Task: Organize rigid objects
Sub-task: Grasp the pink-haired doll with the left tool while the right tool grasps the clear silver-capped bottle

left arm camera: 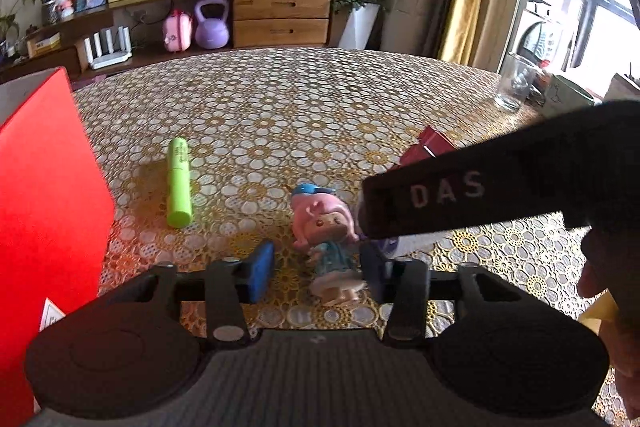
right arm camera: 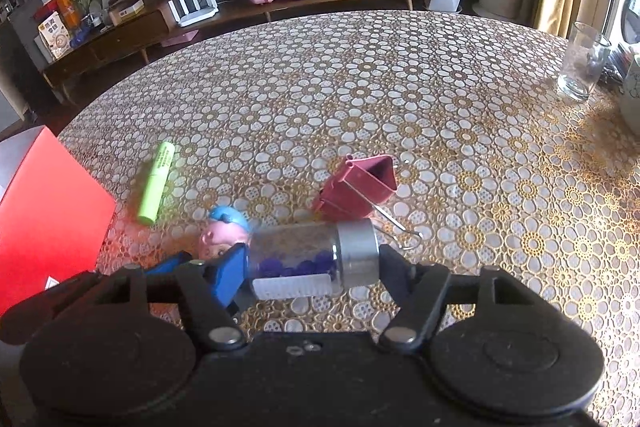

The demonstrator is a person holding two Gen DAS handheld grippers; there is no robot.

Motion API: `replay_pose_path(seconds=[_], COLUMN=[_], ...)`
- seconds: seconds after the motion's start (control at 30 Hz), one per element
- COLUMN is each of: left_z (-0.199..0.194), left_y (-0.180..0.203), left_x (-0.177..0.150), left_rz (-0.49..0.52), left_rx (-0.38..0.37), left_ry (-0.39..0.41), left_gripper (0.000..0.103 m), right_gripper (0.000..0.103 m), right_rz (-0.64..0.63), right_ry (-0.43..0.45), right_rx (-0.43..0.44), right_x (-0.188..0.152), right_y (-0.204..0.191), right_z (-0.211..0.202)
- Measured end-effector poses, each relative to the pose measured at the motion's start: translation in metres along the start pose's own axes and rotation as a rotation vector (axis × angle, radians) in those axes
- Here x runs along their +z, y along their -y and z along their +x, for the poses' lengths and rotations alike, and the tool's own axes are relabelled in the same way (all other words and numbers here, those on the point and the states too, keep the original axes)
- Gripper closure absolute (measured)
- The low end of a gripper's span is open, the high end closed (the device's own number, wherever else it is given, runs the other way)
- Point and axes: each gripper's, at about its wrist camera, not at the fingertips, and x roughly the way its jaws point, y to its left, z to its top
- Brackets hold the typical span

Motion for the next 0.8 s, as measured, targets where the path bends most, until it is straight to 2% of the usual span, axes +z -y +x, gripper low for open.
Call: replay_pose_path(seconds=[0.07, 0.37, 0.8], left_z=[0.0, -0.005, -0.043], left_y=[0.003, 0.004, 0.001], left_x=[0.001, 0.002, -0.005], left_rz=[0.011, 0.035, 0.025], left_rx=[-0.004, 0.006, 0.002], left_ry=[-0.002, -0.012, -0.02], left_gripper=[0.067, 0.068, 0.068], right_gripper=[0.034, 0.034, 0.034], right_rz=[-0.001, 0.036, 0.052], right_ry=[0.002, 0.014, 0.027], right_rx=[0.0, 0.021, 0.073], right_x=[0.0, -0.002, -0.028], right_y=[0.0, 0.003, 0.015], right_z=[0.0, -0.009, -0.065])
